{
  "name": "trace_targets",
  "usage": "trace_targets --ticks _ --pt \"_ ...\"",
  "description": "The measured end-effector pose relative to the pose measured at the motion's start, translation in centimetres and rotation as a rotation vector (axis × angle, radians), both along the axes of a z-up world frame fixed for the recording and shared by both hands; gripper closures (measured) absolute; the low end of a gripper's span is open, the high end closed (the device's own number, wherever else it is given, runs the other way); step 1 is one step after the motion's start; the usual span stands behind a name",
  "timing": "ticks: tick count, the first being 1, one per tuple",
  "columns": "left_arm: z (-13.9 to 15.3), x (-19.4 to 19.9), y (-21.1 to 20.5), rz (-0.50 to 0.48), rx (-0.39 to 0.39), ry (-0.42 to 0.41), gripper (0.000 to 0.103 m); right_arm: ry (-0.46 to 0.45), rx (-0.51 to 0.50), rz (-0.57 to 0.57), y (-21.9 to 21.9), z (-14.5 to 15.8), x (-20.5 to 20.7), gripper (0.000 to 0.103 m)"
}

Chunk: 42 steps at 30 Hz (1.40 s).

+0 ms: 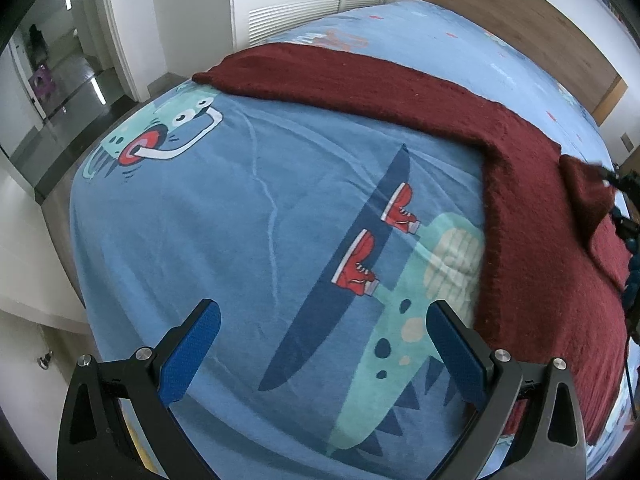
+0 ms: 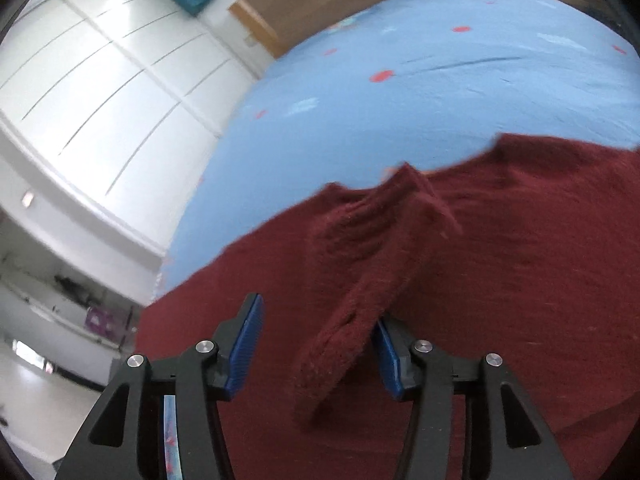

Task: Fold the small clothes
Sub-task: 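Carry the gripped sleeve with the right tool across the sweater body, then open the right tool to release the sleeve and lift away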

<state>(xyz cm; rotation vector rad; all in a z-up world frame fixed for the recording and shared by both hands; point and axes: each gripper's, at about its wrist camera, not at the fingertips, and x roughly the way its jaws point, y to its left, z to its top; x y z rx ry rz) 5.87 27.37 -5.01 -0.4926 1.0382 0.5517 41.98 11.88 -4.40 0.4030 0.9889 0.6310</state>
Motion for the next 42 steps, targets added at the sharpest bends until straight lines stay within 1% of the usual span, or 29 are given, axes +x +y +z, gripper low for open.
trace_targets --ticks 5,8,10,12,15,18,20,22,24,26,28,30,32,38,42 --pt "0.0 -0.3 0.2 -0.001 -0.005 -0.001 0.002 0.008 0.032 0.115 4.2 0.6 -1.5 0.048" --pt "0.3 -0.6 0.5 -0.002 0.001 -0.011 0.002 0.004 0.025 0.161 5.7 0.8 -2.4 0.048" --pt "0.4 -0.7 0.7 -0.001 0.008 -0.017 0.002 -0.006 0.016 0.159 5.4 1.1 -2.6 0.048" --pt "0.6 -0.9 0.7 0.001 0.023 -0.025 0.002 -0.021 -0.019 0.133 4.6 1.2 -2.6 0.048" --pt "0.9 -1.1 0.4 -0.006 0.049 -0.044 0.002 -0.042 -0.126 0.081 3.2 0.9 -2.7 0.048" --pt "1.5 -1.2 0.0 -0.011 0.074 -0.065 0.002 -0.014 -0.216 0.036 2.1 -0.8 -3.0 0.048" --pt "1.9 -1.3 -0.2 -0.02 0.085 -0.069 0.002 0.022 -0.239 0.029 1.7 -1.8 -3.4 0.048" --pt "2.4 -1.3 -0.4 -0.026 0.093 -0.074 0.002 0.044 -0.227 0.038 1.9 -2.6 -4.2 0.048" --pt "3.3 -1.5 -0.5 -0.03 0.098 -0.084 0.002 0.053 -0.208 0.059 2.3 -2.5 -5.3 0.048" --pt "3.8 -1.7 -0.5 -0.028 0.091 -0.086 0.002 0.051 -0.192 0.078 2.4 -1.8 -6.2 0.048" --pt "4.4 -1.9 -0.4 -0.031 0.062 -0.093 0.002 0.036 -0.19 0.089 2.0 -0.9 -7.4 0.048" --pt "5.1 -2.1 -0.3 -0.033 0.04 -0.112 0.002 0.007 -0.196 0.085 1.1 0.6 -9.2 0.048" --pt "5.9 -2.4 -0.5 -0.039 0.034 -0.127 0.002 -0.015 -0.204 0.07 0.1 2.0 -10.8 0.048" --pt "8.7 -3.2 -2.4 -0.092 0.048 -0.193 0.002 -0.087 -0.296 0.008 -4.3 5.3 -16.6 0.048" --pt "9.7 -3.6 -3.7 -0.121 0.073 -0.206 0.002 -0.136 -0.358 -0.051 -7.0 6.6 -20.2 0.048"
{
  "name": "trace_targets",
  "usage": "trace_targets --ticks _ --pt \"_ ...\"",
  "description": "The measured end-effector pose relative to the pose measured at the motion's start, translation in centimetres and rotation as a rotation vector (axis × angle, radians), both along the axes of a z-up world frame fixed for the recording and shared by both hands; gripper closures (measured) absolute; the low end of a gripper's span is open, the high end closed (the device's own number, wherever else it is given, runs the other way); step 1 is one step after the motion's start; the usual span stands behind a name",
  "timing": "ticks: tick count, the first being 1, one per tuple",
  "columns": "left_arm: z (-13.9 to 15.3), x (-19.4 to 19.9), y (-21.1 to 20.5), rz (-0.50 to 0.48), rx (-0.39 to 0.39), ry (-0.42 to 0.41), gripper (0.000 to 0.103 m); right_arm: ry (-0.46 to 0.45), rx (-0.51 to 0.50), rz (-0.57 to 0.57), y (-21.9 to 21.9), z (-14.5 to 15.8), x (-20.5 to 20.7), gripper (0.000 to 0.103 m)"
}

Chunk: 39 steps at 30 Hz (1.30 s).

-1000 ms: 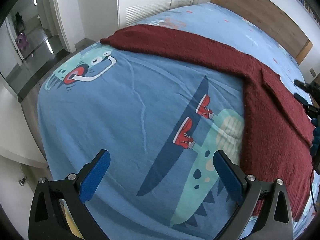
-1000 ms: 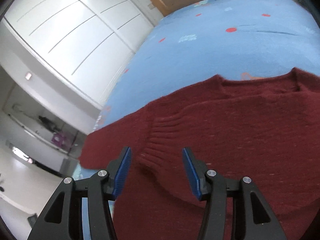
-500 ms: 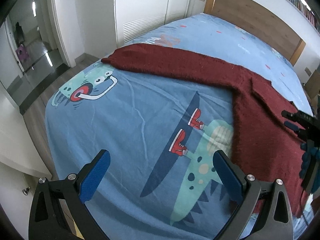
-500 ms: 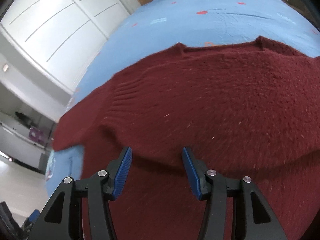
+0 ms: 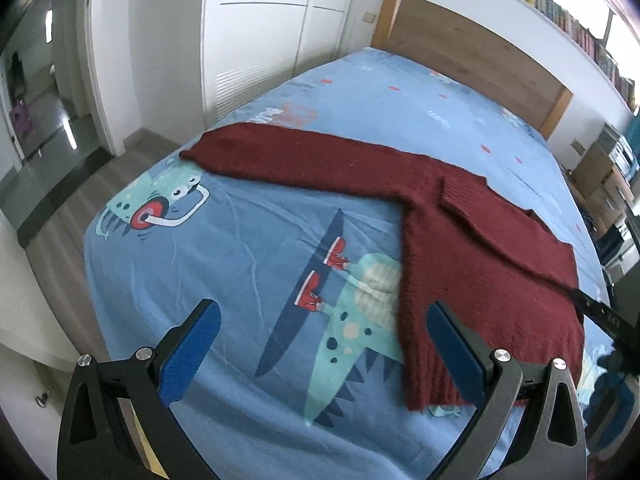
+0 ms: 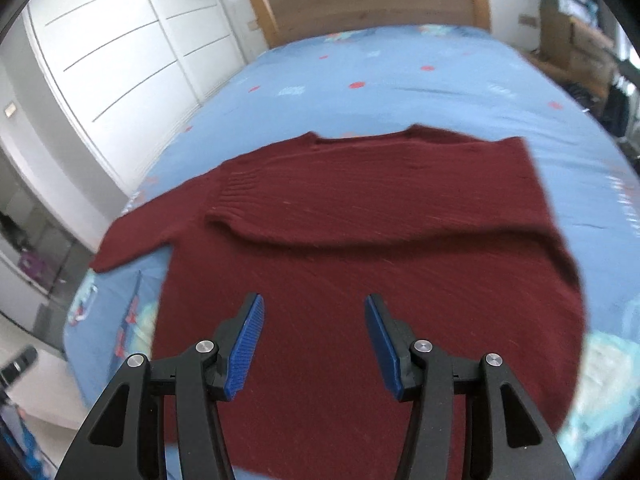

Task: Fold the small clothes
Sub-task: 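Open the right tool to release the sleeve and lift away, then move the left tool to the other sleeve cuff and grasp it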

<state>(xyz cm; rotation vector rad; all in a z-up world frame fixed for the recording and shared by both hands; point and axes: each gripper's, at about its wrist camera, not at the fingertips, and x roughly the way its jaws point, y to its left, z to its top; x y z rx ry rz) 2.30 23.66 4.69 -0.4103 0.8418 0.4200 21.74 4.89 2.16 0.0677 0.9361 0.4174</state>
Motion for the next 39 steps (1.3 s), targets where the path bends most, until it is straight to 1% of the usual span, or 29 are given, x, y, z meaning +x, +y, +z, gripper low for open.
trace_targets --ticks 5,7,10,15,19,26,27,30,36,39 --pt "0.3 -0.8 -0.9 -0.024 -0.017 -0.009 0.002 -0.052 -0.046 -0.05 -3.6 1.5 -4.1 0.048" --pt "0.1 -1.0 -0.9 -0.025 -0.033 -0.007 0.002 -0.067 -0.06 -0.065 -4.8 1.6 -5.4 0.048" --pt "-0.3 -1.0 -0.6 -0.007 -0.035 0.003 0.002 -0.08 -0.082 -0.09 -6.3 1.5 -6.7 0.048" --pt "-1.4 0.0 0.9 0.031 -0.065 0.012 0.002 -0.092 -0.133 -0.115 -7.4 1.2 -6.9 0.048" --pt "-2.7 1.6 2.7 0.078 -0.071 0.012 0.002 -0.085 -0.143 -0.138 -8.0 0.6 -6.2 0.048" --pt "-5.5 5.6 8.2 0.118 -0.201 -0.026 0.003 -0.035 -0.159 -0.17 -8.9 -1.7 -5.0 0.047" --pt "-6.0 6.3 9.4 0.118 -0.231 -0.03 0.003 -0.025 -0.161 -0.173 -9.0 -2.1 -4.8 0.047" --pt "-7.1 7.5 12.0 0.137 -0.291 -0.027 0.003 -0.003 -0.177 -0.171 -8.9 -3.0 -4.3 0.047" --pt "-9.0 9.6 17.8 0.204 -0.378 -0.077 0.003 0.018 -0.197 -0.169 -9.0 -3.7 -3.4 0.047" --pt "-10.2 10.2 21.1 0.253 -0.452 -0.105 0.003 0.026 -0.202 -0.181 -9.4 -4.0 -3.0 0.047"
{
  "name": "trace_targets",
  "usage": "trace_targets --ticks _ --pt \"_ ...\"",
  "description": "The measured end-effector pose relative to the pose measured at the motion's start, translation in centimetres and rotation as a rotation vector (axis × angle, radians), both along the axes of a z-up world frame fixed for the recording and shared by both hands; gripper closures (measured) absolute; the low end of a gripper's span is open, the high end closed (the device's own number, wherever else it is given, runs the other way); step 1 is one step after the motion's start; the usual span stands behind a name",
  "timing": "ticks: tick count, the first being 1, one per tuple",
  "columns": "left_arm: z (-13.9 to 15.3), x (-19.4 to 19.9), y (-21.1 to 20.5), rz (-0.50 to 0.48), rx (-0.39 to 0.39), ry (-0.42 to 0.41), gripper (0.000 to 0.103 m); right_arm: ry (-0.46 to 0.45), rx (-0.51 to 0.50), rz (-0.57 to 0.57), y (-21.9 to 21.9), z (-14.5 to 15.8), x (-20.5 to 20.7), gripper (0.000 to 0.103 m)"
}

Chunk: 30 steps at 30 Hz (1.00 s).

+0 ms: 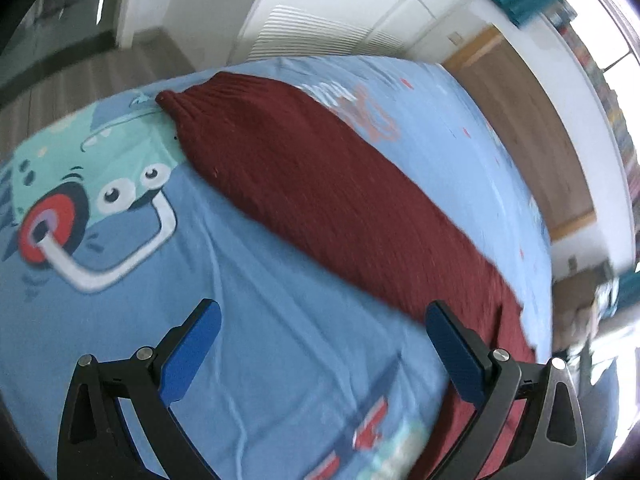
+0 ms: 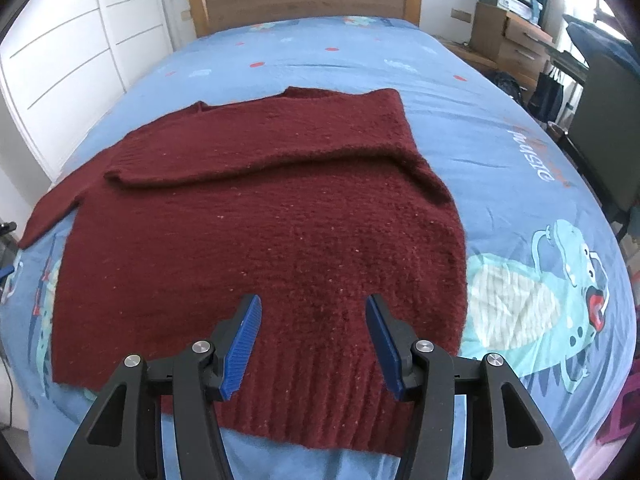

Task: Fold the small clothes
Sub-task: 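Move the left tool to the other sleeve cuff and grasp it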

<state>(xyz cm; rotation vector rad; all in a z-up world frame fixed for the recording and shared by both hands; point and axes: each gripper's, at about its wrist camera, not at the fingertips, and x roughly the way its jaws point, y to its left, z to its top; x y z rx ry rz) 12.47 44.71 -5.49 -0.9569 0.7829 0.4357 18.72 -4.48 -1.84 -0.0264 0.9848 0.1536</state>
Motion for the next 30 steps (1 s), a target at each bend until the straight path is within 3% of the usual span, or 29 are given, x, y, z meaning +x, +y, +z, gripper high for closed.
trace_targets --ticks 5,10,15,20,24,29,30 --pt "-2.3 -0.1 4.4 0.087 -0.113 -0.043 0.018 0.014 -0.01 -0.021 -0.6 -0.5 0.5 0.047" --pt "-3.4 -1.1 7.1 0.156 -0.181 -0.104 0.022 0.024 -0.026 -0.029 -1.0 -0.8 1.1 0.047" --pt "-3.6 -1.7 9.5 0.196 -0.238 -0.184 0.045 0.027 -0.032 -0.032 -0.9 -1.2 1.7 0.047" --pt "-4.2 -2.3 11.5 0.235 -0.3 -0.262 0.049 0.041 -0.028 -0.014 -0.3 -1.7 2.0 0.047" --pt "-5.0 -2.3 13.1 0.298 -0.365 -0.326 0.059 0.043 -0.039 0.003 0.0 -2.0 2.3 0.047" --pt "-5.0 -1.4 14.5 0.338 -0.38 -0.309 0.069 0.044 -0.03 0.004 -0.3 -2.1 2.6 0.047" --pt "-5.1 -1.1 14.8 0.342 -0.382 -0.304 0.074 0.045 -0.03 0.005 -0.3 -2.2 2.6 0.047"
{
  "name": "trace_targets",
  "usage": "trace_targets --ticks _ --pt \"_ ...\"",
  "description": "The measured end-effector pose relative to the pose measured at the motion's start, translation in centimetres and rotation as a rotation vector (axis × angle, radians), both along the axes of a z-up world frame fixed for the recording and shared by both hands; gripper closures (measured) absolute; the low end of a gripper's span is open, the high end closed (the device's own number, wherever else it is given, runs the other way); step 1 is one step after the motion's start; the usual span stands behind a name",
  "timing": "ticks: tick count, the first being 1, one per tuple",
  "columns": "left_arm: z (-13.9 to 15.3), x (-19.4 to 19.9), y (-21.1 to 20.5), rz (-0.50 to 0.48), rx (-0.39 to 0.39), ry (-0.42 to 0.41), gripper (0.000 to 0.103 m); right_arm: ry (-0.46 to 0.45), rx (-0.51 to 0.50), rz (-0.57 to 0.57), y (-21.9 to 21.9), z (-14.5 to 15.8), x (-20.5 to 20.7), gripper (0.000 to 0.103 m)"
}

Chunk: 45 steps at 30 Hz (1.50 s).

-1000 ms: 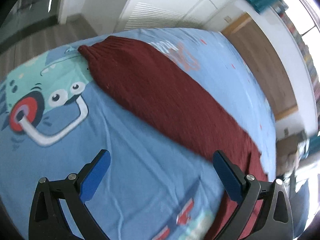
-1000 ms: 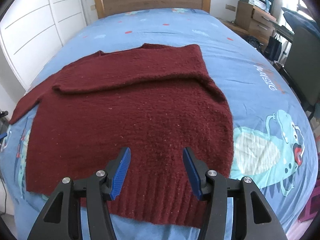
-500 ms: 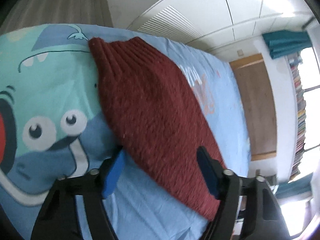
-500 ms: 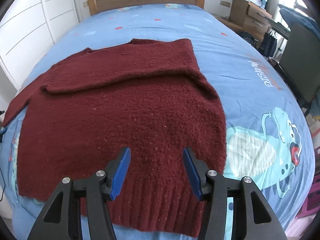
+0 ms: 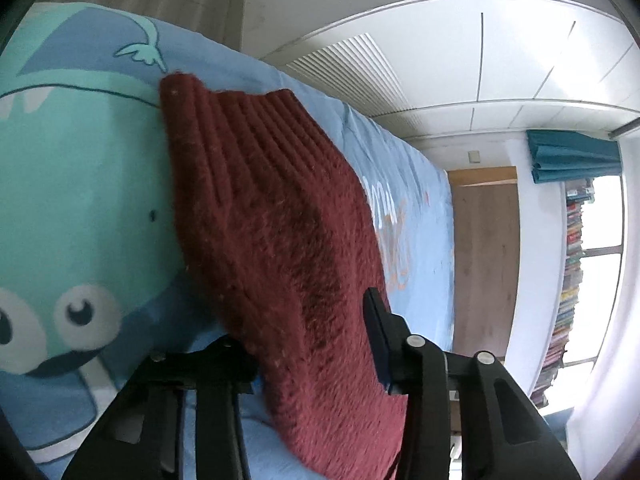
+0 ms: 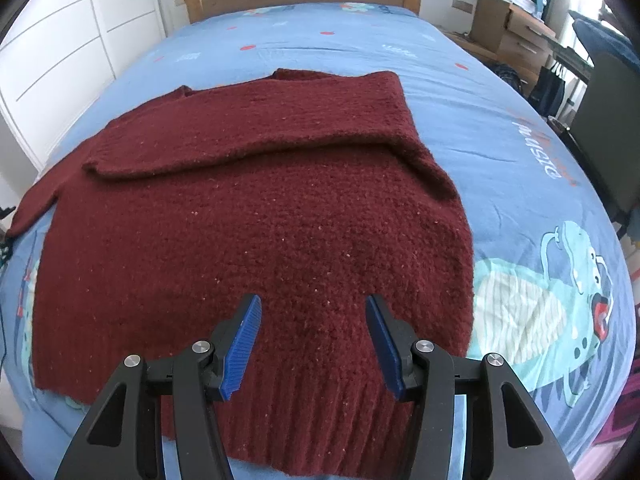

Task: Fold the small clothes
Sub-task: 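Move the left tool to the other sleeve cuff and grasp it, then fold the gripped sleeve with the left tool across the sweater body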

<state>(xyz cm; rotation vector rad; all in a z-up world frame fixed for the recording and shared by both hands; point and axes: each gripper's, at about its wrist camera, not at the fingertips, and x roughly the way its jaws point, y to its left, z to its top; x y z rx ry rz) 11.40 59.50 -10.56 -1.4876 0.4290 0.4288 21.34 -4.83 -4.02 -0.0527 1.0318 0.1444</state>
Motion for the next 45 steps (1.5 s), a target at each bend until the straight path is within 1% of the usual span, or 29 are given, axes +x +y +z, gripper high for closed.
trace_targets --ticks 1,3,4,7,12,18,23,29,34,38,45 --pt "-0.1 0.3 0.3 0.004 -0.004 0.007 0.078 0.001 -0.001 -0.001 0.0 0.0 0.0 0.047" --pt "-0.2 0.2 0.2 0.007 -0.006 0.02 0.094 0.004 0.004 -0.002 -0.2 -0.2 -0.1 0.047" --pt "-0.3 0.2 0.1 0.008 -0.008 0.019 0.096 0.004 0.006 -0.003 -0.2 -0.2 -0.1 0.047" --pt "-0.1 0.1 0.3 0.008 -0.025 -0.011 0.096 0.005 0.018 -0.005 -0.4 -0.3 -0.1 0.047" --pt "0.8 0.0 -0.6 0.016 -0.029 -0.045 0.097 0.006 0.041 -0.005 -0.7 -0.5 -0.1 0.047" --pt "3.9 1.8 -2.3 -0.014 -0.015 -0.112 0.097 -0.003 0.071 -0.005 -1.4 -0.4 -0.3 0.047" --pt "5.9 4.6 -4.5 -0.059 -0.015 -0.154 0.097 -0.013 0.094 -0.008 -2.3 -0.3 -0.7 0.047" --pt "8.4 8.7 -8.2 -0.134 -0.05 -0.231 0.097 -0.031 0.121 -0.011 -3.6 0.2 -1.1 0.047" --pt "10.5 12.7 -11.2 -0.208 -0.067 -0.277 0.097 -0.048 0.148 -0.017 -4.9 0.8 -1.4 0.047" --pt "11.8 15.7 -14.4 -0.281 -0.076 -0.297 0.097 -0.058 0.164 -0.023 -6.0 1.0 -1.5 0.047" --pt "13.1 20.4 -20.6 -0.424 -0.083 -0.31 0.097 -0.059 0.185 -0.049 -8.0 0.9 -2.1 0.047"
